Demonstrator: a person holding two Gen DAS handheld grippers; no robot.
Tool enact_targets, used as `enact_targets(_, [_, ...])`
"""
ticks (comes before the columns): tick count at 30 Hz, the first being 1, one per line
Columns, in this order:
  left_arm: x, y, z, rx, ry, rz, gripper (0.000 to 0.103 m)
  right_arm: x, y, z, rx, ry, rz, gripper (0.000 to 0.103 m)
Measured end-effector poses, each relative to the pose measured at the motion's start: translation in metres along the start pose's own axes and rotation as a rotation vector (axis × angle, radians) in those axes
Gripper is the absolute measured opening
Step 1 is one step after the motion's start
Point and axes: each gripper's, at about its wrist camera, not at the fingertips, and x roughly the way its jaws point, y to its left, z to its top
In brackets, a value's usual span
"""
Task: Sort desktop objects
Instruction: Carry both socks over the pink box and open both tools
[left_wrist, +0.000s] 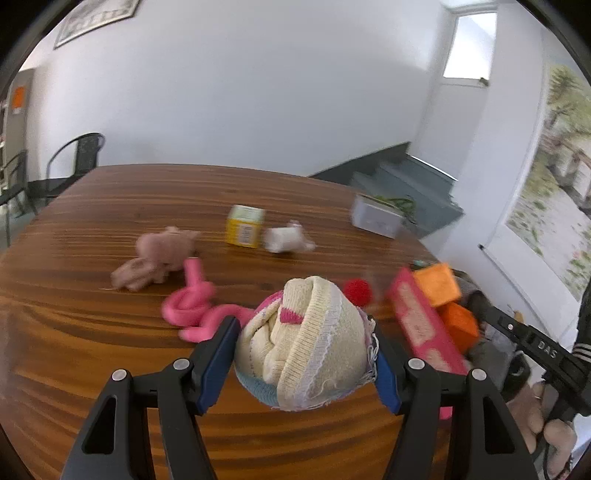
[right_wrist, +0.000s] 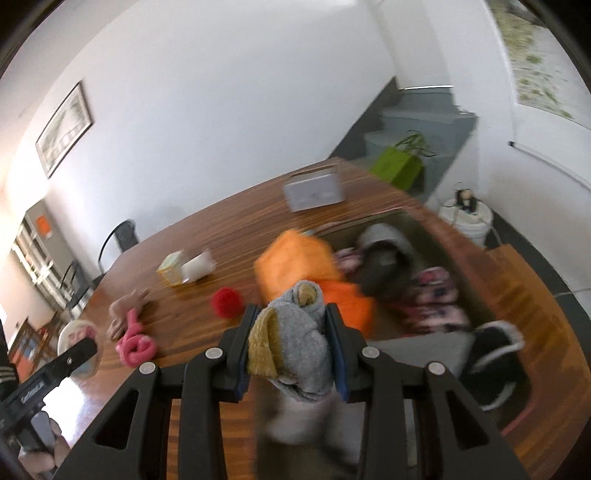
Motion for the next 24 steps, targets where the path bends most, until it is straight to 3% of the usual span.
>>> enact_targets(6, [0.01, -0.06, 0.001, 0.067, 0.028, -0.087, 0.068, -0.017, -0.035, 0.006, 0.045, -0.037, -0.013, 0.038])
enact_targets(15, [0.028, -0.135, 0.005, 0.128, 0.07, -0.229, 0.068, -0.014, -0.057, 0.011, 0.074, -0.033, 0.014, 0.038])
enact_targets(24, [0.055, -0.163, -0.001, 0.078, 0.162, -0.339, 0.068, -0.012, -0.07, 0.014, 0.124, -0.028, 0.052, 0.038])
